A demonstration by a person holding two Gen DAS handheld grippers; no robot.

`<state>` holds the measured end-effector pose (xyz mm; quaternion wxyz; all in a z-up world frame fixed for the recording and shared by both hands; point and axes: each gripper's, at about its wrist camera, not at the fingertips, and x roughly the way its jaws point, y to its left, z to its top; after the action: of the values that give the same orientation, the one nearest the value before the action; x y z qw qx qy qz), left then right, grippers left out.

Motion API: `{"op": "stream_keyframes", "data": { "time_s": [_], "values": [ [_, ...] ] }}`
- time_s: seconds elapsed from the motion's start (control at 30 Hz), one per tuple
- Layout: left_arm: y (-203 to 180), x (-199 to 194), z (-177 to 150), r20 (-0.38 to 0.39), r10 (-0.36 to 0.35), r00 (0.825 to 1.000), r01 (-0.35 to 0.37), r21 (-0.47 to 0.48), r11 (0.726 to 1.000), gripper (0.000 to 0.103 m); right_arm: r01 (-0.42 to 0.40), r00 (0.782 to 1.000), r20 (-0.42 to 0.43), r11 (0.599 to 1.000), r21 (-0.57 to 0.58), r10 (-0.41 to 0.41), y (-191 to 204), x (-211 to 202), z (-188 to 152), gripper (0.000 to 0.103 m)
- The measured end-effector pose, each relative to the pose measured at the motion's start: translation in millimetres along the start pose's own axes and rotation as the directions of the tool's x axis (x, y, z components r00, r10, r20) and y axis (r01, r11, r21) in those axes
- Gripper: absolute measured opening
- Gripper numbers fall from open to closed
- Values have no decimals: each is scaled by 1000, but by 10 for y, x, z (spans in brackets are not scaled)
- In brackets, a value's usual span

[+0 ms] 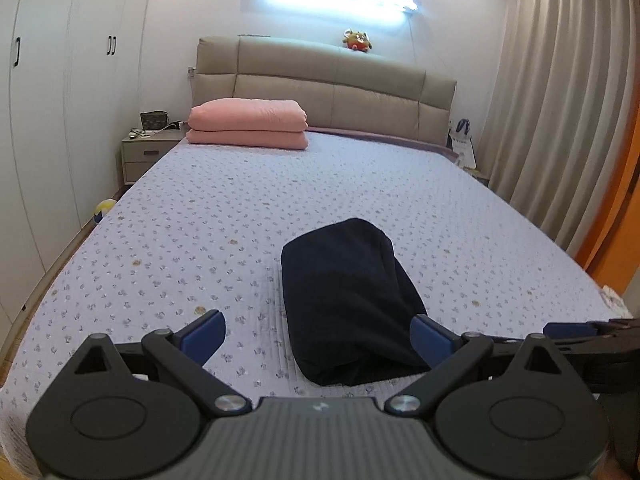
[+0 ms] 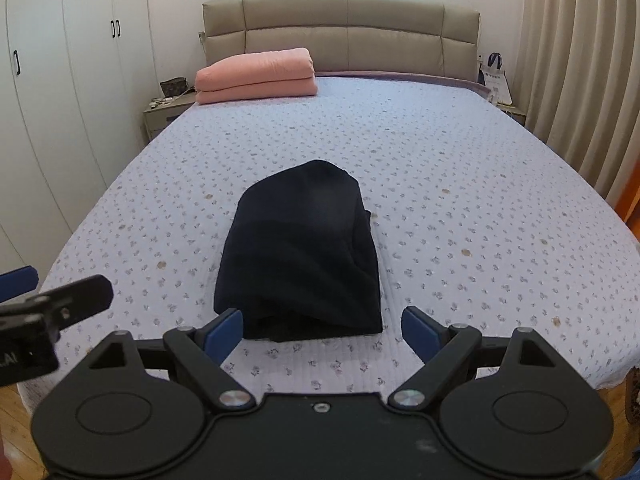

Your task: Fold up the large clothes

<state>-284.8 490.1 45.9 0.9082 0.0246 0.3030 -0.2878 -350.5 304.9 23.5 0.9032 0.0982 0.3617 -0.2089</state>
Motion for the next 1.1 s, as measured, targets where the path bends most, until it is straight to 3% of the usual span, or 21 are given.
{"op": "stream_keyframes", "data": {
  "time_s": [0.6,0.77,1.1],
  "values": [
    [-180,230,-74,-56,17,998,-14,49,999,100,19,1000,-14,999,34,-19,-212,35,-22,102],
    [-239,233,-92,-41,73,997,-68,99,993,98,17,1000,-18,999,38,-17,-227,39,-31,102],
    [-219,217,-120,-49,69,996,-65,87,994,98,15,1000,-24,999,40,-14,-199,29,-60,102]
  ]
}}
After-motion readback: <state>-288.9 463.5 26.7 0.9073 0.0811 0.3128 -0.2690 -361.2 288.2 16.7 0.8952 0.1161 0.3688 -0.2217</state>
